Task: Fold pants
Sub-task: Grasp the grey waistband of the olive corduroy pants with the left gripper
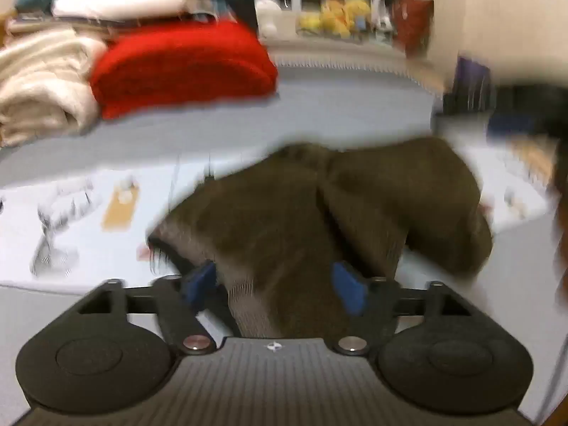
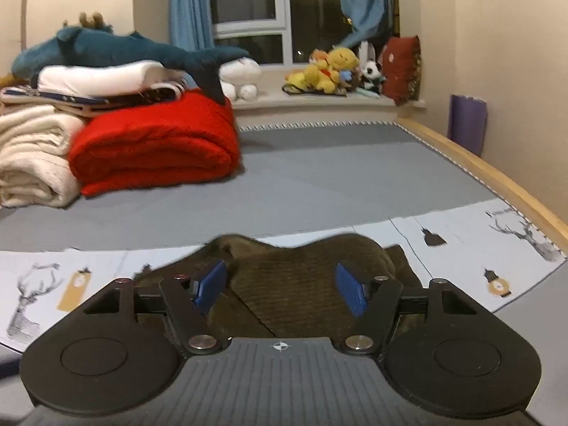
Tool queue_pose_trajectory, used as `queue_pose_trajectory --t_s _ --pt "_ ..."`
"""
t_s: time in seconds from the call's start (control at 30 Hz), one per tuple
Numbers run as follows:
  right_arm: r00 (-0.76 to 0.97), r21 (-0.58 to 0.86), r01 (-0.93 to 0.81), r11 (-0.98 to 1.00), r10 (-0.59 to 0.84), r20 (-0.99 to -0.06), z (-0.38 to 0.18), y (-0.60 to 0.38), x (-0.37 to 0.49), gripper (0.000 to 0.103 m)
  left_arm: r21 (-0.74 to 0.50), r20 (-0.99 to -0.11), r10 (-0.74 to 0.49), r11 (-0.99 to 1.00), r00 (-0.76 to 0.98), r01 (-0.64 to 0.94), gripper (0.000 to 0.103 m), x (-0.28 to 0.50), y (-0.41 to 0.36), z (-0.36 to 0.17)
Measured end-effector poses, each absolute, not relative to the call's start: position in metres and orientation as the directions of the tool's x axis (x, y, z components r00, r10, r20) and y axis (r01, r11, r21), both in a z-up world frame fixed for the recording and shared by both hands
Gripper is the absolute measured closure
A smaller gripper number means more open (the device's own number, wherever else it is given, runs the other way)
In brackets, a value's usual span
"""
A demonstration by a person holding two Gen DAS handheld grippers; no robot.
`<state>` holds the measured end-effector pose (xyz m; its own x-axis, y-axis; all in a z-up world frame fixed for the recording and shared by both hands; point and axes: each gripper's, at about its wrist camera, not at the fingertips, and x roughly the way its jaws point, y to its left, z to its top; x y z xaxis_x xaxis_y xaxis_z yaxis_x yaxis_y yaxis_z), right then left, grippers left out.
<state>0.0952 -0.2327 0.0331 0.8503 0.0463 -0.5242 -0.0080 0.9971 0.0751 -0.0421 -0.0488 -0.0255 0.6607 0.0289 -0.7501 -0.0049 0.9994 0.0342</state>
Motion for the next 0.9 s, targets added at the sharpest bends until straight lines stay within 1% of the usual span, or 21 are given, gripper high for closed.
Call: queue_pose_trajectory --t_s 0.03,0.07,0.1,0.17,0.2,0.27,0.33,0.43,0.53,0.6,0.67,0.77,0.87,0.9 --pt "0.846 0.074 -0.006 0.997 0.045 -0.531 0.03 -0.234 0.099 0.033 -0.011 -0.798 -0.01 1.0 0.602 0.001 0.049 -0.034 -0.046 -0.034" --pt "0.843 0.075 -0.005 0.997 0.044 -0.536 0.026 -0.235 0.102 0.033 -0.08 -0.793 -0.067 0.997 0.605 0.006 0.049 -0.03 -0.042 -0.034" --pt "0.835 0.073 0.002 0.997 0.038 -0.548 0.021 -0.236 0.105 0.033 -0.097 -0.782 -0.085 0.995 0.618 0.015 0.049 -0.026 -0.042 -0.033" --pt "0.818 0.071 0.011 0.997 0.032 -0.574 0.024 -0.228 0.113 0.033 -0.03 -0.758 -0.054 0.998 0.65 0.048 0.048 -0.019 -0.05 -0.03" --pt "0.809 0.073 0.013 0.997 0.032 -0.587 0.015 -0.226 0.109 0.033 -0.01 -0.754 -0.041 0.999 0.655 0.05 0.048 -0.017 -0.051 -0.031" --pt "0.789 0.07 0.023 0.997 0.025 -0.613 0.002 -0.217 0.103 0.034 -0.035 -0.779 -0.034 0.999 0.626 0.011 0.048 -0.012 -0.049 -0.037" --pt "0.776 0.072 0.025 0.997 0.026 -0.631 -0.006 -0.213 0.1 0.034 -0.097 -0.797 -0.07 0.995 0.6 -0.013 0.048 -0.009 -0.047 -0.04" --pt "0.759 0.087 0.025 0.996 0.038 -0.65 -0.012 -0.214 0.094 0.034 -0.072 -0.787 -0.058 0.997 0.614 0.003 0.048 -0.01 -0.049 -0.037" --pt "0.722 0.1 0.034 0.994 0.045 -0.691 -0.018 -0.218 0.089 0.034 -0.061 -0.789 -0.051 0.998 0.612 0.004 0.048 -0.016 -0.046 -0.037" --pt "0.72 0.132 0.041 0.99 0.063 -0.691 -0.017 -0.22 0.092 0.034 -0.063 -0.795 -0.046 0.998 0.605 -0.007 0.048 -0.016 -0.044 -0.034" --pt "0.728 0.12 0.041 0.992 0.052 -0.684 -0.017 -0.219 0.095 0.033 -0.066 -0.784 -0.049 0.998 0.619 -0.006 0.048 -0.018 -0.043 -0.029" --pt "0.744 0.132 0.014 0.991 0.078 -0.664 -0.024 -0.216 0.102 0.032 -0.025 -0.767 -0.017 1.0 0.642 -0.003 0.048 -0.02 -0.039 -0.032" --pt "0.716 0.173 0.006 0.985 0.116 -0.688 -0.035 -0.213 0.107 0.032 -0.022 -0.796 -0.001 0.999 0.606 -0.028 0.048 -0.012 -0.035 -0.046" --pt "0.707 0.171 0.007 0.985 0.116 -0.697 -0.039 -0.211 0.108 0.032 -0.04 -0.807 -0.009 0.998 0.591 -0.039 0.048 -0.009 -0.033 -0.05"
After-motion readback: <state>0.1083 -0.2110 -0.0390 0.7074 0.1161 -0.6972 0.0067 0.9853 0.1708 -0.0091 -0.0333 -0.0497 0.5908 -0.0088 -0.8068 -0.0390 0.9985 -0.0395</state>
